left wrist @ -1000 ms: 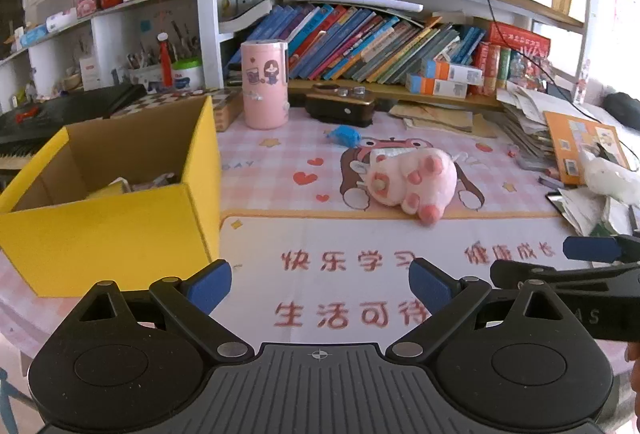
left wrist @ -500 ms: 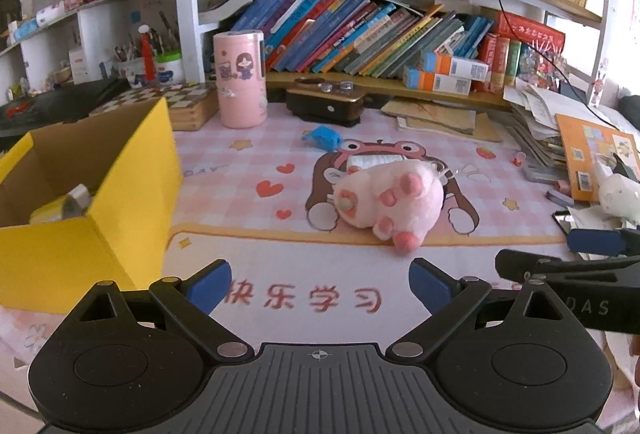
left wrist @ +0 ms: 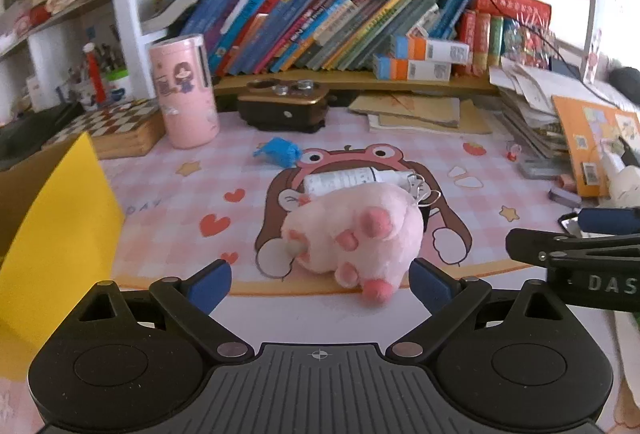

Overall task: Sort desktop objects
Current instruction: 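Move the left gripper to the pink plush pig and close on it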

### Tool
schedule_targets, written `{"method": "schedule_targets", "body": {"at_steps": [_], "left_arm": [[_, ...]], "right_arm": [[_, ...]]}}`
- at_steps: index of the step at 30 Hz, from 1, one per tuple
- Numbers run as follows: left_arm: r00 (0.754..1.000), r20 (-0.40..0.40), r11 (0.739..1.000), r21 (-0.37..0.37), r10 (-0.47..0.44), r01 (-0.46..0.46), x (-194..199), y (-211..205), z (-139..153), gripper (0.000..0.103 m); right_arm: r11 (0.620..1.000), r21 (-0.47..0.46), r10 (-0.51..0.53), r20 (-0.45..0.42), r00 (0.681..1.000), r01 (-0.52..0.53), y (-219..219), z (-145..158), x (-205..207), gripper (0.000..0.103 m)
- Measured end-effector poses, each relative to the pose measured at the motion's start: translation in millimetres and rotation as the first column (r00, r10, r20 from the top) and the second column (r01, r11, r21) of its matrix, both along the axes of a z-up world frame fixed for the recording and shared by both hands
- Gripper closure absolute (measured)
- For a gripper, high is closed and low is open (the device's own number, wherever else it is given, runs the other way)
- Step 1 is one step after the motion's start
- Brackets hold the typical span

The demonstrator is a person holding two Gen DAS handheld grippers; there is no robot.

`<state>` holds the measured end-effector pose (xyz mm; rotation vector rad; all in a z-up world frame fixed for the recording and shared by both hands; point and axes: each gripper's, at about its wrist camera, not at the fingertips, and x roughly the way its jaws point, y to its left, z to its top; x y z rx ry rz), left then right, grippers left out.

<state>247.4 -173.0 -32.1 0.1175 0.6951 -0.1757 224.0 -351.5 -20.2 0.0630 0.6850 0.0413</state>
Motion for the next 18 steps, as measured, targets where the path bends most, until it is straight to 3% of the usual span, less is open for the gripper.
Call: {"method": "schedule_targets", "body": {"at_steps": [15,17,18], "left_arm": [[0.995,-0.057,0.996,0.03,-0.084,0.086,41,-33,-26,0.008],[0.995,-0.051,0.995,0.034,-0.089,0.09,42,-34,-27,0.012],[0.995,-0.051,0.995,0.037,-0.091,0.093,42,-34,-28,0.022]], "right_arm": [[0.998,0.013,-0.059,-0.022,0.998,0.059,-22,-7,14,0.022],[0.998,0.013,-0.06,-0.026,0.998,0.06,-23,-7,15,0.022],[0.998,0.014,-0.06,-0.028,0.998,0.06,-23,-8,15,0.022]]}}
